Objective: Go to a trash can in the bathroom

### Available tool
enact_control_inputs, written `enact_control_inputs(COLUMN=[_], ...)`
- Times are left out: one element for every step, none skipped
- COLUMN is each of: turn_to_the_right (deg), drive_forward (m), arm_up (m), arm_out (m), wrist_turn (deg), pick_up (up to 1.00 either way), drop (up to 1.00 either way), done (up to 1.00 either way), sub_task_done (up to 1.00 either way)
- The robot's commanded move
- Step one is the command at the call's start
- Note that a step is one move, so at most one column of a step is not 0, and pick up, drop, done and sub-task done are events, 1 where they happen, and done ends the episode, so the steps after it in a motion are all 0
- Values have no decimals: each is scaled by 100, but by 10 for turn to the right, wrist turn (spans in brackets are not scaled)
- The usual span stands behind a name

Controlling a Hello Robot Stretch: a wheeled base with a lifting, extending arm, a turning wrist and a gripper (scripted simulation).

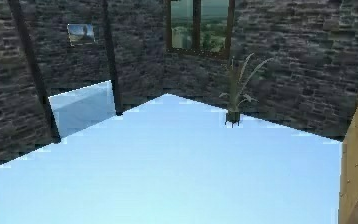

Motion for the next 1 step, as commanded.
enact_control_inputs(turn_to_the_right=[0], drive_forward=[45], arm_up=[0], arm_out=[0], wrist_turn=[0], pick_up=[0], drop=[0], done=[0], sub_task_done=[0])
